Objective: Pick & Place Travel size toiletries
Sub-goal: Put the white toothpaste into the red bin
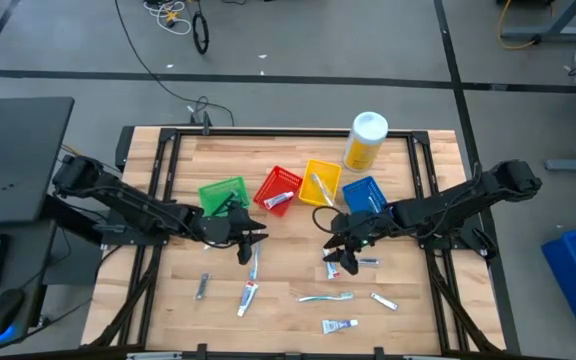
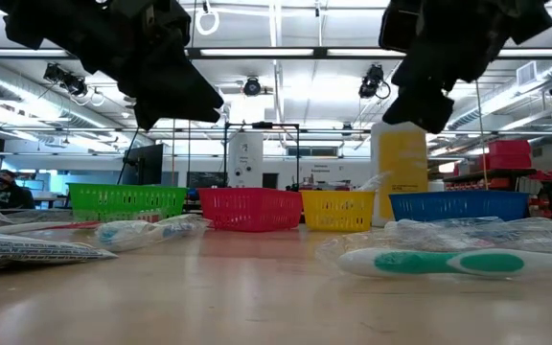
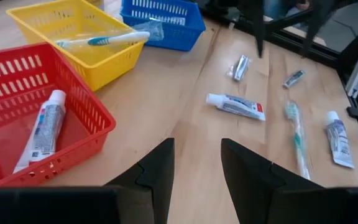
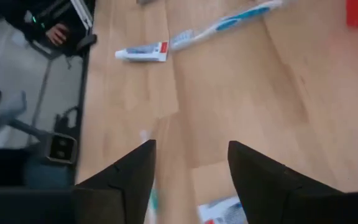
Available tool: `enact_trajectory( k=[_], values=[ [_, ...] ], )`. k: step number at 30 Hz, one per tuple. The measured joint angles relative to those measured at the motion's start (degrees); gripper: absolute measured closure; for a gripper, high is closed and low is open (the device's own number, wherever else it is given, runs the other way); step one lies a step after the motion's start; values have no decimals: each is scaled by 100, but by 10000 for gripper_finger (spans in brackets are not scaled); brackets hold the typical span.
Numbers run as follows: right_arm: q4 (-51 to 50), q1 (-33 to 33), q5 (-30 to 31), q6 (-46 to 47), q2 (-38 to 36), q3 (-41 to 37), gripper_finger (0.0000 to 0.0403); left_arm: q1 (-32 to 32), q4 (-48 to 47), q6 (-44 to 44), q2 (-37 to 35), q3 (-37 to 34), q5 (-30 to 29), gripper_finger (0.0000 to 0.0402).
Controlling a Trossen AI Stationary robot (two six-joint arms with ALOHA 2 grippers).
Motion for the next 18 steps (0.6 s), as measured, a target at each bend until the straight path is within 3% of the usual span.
enact_trajectory(
  k=[9, 13, 18],
  values=[
    [-479, 392, 520, 1786, 245, -302, 212, -2, -3, 191, 0, 0, -13, 263],
    [-646, 420, 919, 1984, 668, -313, 201, -2, -6, 190, 0, 0, -3, 263],
    [-343, 335, 953, 2092, 1245, -313, 193, -2, 0, 163, 0, 0, 8, 263]
  ],
)
